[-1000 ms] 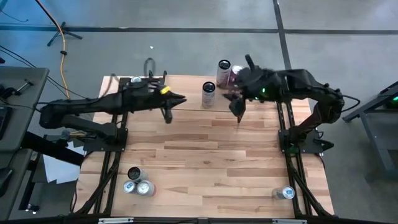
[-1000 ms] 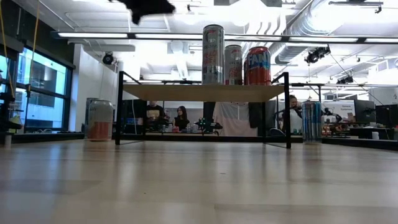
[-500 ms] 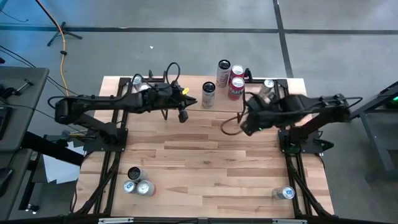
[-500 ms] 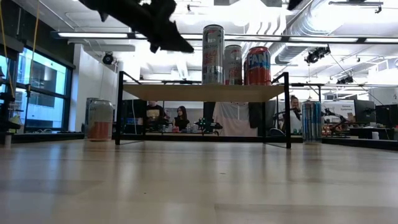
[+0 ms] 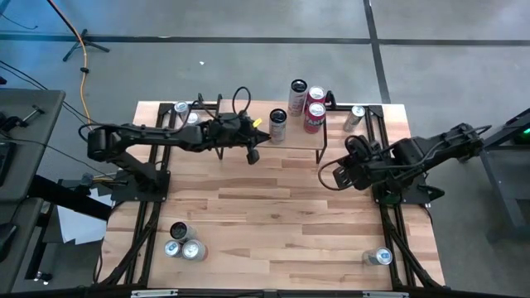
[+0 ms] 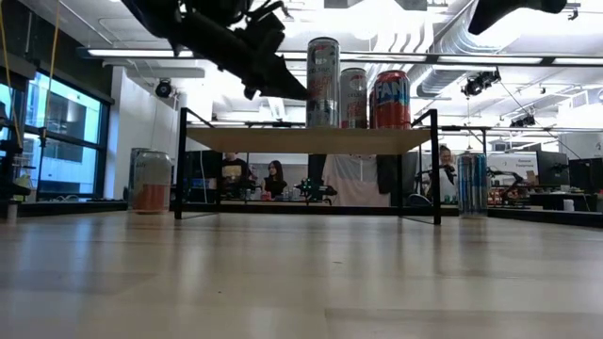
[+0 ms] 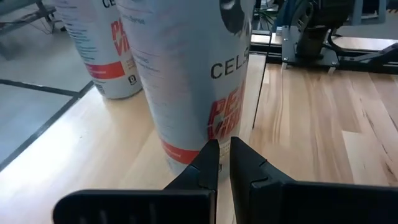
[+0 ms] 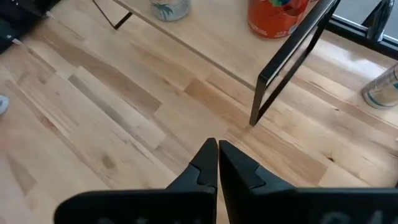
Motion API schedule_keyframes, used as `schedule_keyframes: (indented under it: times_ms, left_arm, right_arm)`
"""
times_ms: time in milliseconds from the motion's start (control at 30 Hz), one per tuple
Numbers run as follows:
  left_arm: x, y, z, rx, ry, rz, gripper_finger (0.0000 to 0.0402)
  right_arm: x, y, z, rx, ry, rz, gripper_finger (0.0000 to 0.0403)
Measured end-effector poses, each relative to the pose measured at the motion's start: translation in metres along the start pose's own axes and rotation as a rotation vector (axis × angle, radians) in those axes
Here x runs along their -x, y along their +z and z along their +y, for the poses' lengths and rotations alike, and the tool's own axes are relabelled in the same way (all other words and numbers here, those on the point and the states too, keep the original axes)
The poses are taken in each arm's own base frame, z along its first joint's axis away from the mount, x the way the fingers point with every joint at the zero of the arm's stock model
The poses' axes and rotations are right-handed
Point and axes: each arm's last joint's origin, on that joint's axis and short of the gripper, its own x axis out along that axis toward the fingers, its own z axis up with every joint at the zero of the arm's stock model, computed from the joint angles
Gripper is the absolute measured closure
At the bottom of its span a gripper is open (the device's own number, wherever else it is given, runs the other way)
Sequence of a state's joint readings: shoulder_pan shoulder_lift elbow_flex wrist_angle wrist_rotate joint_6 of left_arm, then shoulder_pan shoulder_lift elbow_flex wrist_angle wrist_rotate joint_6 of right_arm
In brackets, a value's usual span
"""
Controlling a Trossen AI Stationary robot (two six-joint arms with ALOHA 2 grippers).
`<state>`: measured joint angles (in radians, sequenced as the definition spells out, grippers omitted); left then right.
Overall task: Place canned beverage on shelf
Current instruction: Put the top white-pink soda can on the shelf aligned with the white-pink soda can
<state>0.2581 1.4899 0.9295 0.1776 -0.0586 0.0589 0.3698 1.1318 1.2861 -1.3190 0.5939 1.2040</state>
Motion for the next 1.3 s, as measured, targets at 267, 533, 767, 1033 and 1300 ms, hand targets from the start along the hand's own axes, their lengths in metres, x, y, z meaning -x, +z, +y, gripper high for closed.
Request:
schedule_keyframes:
  times_ms: [267,533,767,1033,1300]
  left_arm:
    - [-0.018,-0.005,-0.001,0.043,0.022,-0.05,0.0401]
    - [-0.039,-0.015,0.001,0.05,0.048,-0.1,0.0401]
    - [-0.056,-0.011,0.002,0.033,0.053,-0.118,0.0401]
    - [-0.072,0.002,0.002,-0.001,0.055,-0.123,0.0401]
    - [-0.072,0.006,0.017,-0.022,0.093,-0.131,0.0401]
  right_arm:
    - [0.0,0.001,-0.001,0.005,-0.016,-0.034,0.0403]
    - [0.0,0.002,-0.001,-0.006,-0.028,-0.068,0.0403]
    - [0.0,0.003,-0.001,-0.031,-0.033,-0.086,0.0403]
    - [0.0,0.003,0.0,-0.061,-0.026,-0.089,0.0403]
    - [-0.001,0.003,0.0,-0.056,-0.027,-0.094,0.0403]
